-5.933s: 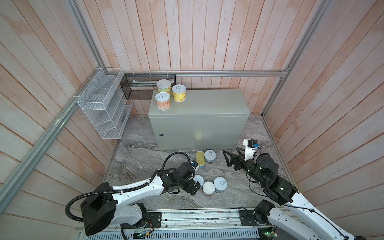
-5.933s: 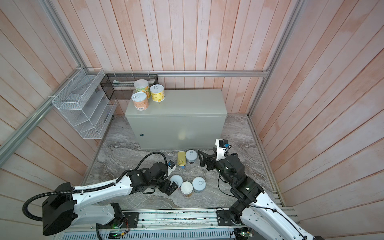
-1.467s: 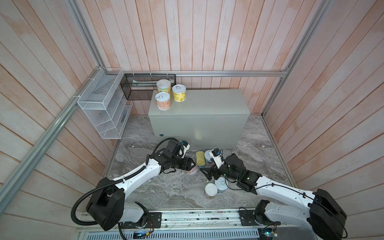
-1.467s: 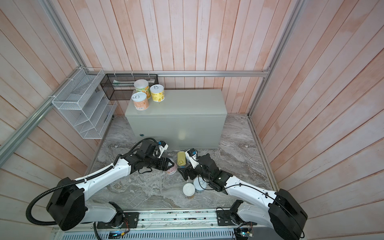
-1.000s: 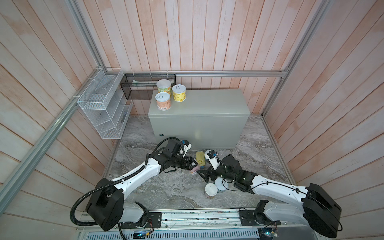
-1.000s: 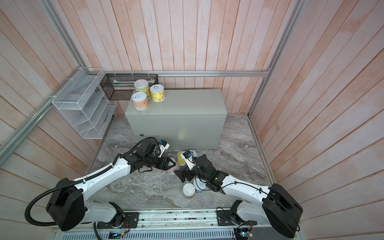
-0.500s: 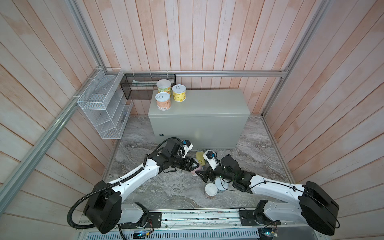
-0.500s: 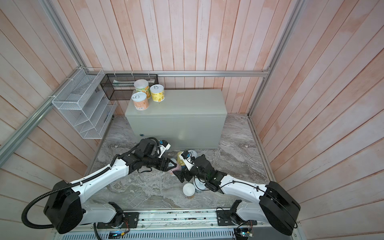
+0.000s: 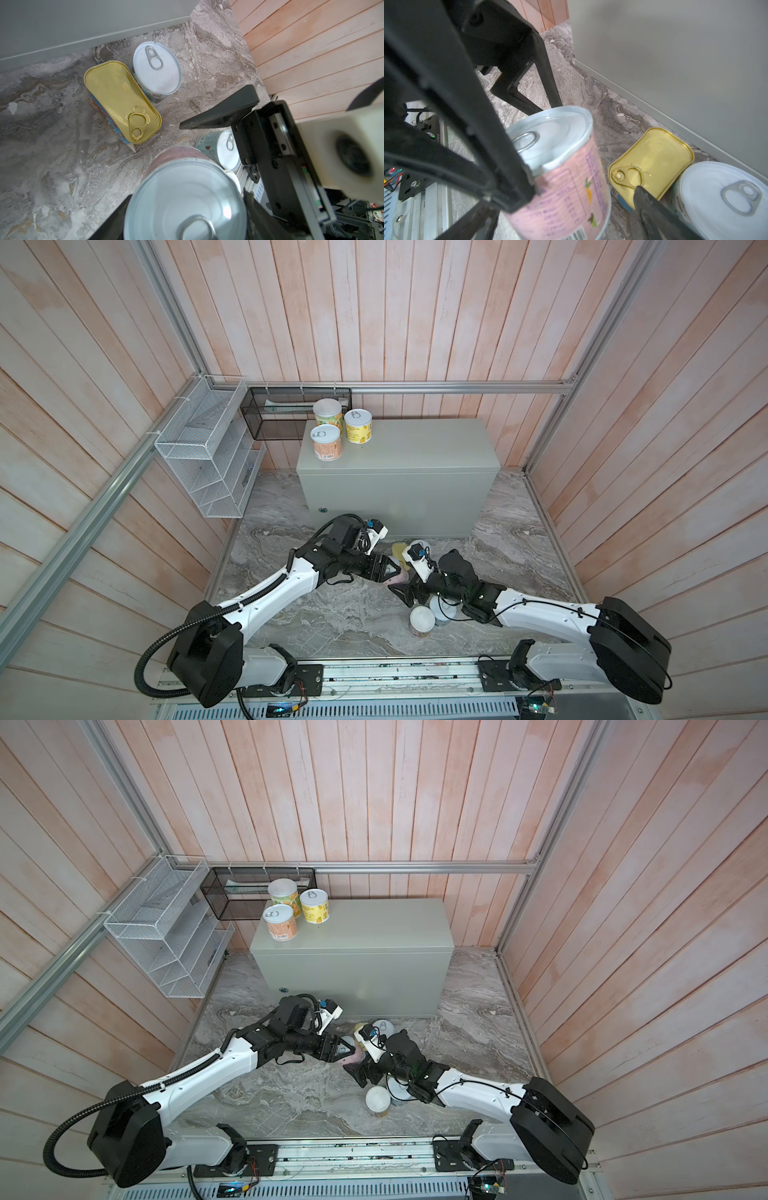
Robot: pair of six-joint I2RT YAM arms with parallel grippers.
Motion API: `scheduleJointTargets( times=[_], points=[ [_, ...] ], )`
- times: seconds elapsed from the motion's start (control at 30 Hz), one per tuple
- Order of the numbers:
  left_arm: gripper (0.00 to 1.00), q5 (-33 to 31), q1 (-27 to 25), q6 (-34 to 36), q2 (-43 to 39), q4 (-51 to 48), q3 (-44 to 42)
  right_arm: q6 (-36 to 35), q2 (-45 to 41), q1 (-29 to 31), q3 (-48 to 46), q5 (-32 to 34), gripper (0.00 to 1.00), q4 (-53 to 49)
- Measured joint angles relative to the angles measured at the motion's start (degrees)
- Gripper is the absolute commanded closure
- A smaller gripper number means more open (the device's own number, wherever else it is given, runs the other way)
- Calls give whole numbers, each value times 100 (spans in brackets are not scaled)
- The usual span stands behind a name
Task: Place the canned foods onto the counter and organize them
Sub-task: 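Close the right gripper on the pink can beside the left gripper, then open the left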
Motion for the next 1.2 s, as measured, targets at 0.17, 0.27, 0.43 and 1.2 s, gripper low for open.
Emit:
scheduleJointTargets(
  times=[0.17, 0.27, 0.43, 1.2],
  points=[
    [42, 105, 0, -22, 24, 61, 0, 0, 76, 4, 2, -24, 5, 7],
    [42, 177, 13, -50, 57, 83, 0, -2, 83, 4, 2, -33, 5, 11],
    [42, 308, 17, -101, 111, 146, 0, -2, 81, 11, 2, -35, 5, 13],
    [42, 761, 17, -326, 304, 505, 0, -125, -39, 37, -15, -133, 24, 229]
  ],
)
